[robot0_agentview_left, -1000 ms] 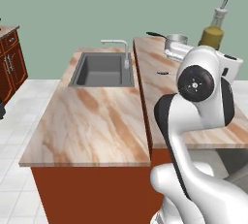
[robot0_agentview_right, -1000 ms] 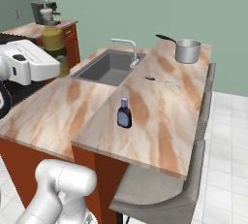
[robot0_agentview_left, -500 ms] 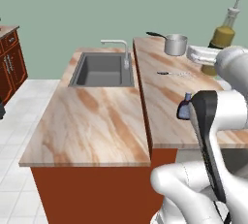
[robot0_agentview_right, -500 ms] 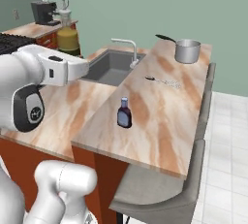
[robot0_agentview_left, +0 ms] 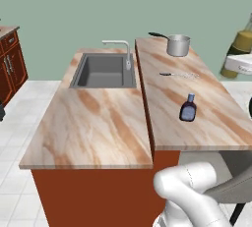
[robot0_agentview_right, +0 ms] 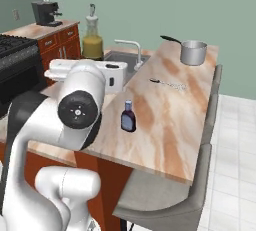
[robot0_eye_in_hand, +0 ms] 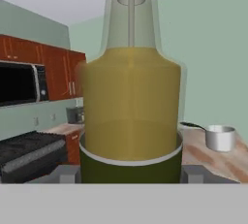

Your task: Move the condiment bottle and oil and vinegar bottle from the cabinet to the dining counter.

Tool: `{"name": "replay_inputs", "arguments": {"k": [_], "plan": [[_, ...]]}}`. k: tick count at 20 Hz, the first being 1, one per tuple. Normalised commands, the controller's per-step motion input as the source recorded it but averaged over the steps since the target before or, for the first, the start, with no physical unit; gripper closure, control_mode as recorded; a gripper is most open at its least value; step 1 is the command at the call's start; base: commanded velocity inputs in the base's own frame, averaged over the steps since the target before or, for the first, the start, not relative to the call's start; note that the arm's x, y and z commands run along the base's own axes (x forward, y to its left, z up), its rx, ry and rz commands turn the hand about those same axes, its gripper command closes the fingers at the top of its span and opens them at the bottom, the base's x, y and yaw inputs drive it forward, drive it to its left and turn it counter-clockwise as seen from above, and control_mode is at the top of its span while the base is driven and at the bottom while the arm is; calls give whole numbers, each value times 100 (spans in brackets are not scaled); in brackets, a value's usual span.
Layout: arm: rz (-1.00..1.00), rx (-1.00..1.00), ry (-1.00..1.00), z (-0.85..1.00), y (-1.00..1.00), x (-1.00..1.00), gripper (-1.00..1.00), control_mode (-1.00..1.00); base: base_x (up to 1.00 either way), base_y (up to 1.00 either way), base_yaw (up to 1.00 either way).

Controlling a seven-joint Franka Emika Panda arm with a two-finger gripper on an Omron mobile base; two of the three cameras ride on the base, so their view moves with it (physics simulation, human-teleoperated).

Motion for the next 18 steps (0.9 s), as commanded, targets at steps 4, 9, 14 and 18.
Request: {"name": "replay_inputs", "arguments": {"k": [4,9,14,18], "plan": [[25,9,4,-13,-60,0,100,-100,0,0,0],[27,4,7,-27,-56,4,100,-100,0,0,0],[32,0,1,-43,-53,19,100,-100,0,0,0],[35,-1,0,-32,-44,10,100,-100,0,0,0]]}}
